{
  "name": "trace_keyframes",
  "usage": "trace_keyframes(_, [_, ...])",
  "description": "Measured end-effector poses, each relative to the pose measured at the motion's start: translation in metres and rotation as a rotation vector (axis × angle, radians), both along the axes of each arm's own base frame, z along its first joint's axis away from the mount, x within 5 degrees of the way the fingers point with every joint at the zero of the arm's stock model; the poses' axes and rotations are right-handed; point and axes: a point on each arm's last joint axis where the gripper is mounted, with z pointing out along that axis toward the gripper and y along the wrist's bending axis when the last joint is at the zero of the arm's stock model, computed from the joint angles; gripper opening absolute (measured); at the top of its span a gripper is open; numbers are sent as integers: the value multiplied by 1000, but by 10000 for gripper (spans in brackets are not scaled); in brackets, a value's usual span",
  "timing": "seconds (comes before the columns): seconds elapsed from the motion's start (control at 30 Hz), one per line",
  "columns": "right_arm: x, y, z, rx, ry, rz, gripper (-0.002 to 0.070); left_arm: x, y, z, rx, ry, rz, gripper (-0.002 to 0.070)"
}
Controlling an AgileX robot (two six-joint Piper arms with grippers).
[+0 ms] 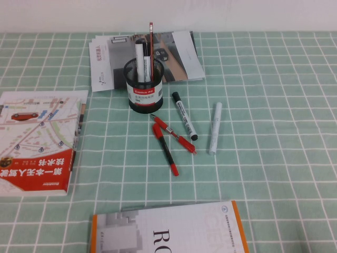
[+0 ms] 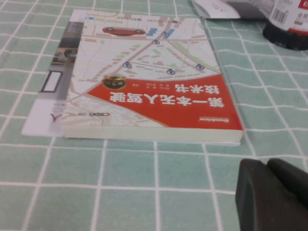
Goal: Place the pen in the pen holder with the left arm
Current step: Pick up the pen on the table
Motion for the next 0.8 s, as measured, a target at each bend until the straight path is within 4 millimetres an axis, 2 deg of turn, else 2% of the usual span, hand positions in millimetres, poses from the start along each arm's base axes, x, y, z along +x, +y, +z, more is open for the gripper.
trace_keyframes(0.2, [0,0,0,0,0,0,-20,1,-3,4,-152,-31,10,0])
trace_keyframes(0.37, [0,0,0,0,0,0,-20,3,-4,17,-345,-150,32,0])
trace_keyframes(0.53, [0,0,0,0,0,0,-20,4,-1,23,-352,-229,45,0])
trace_keyframes(0.8, [0,0,0,0,0,0,-20,4,-2,22,-362,-216,42,0])
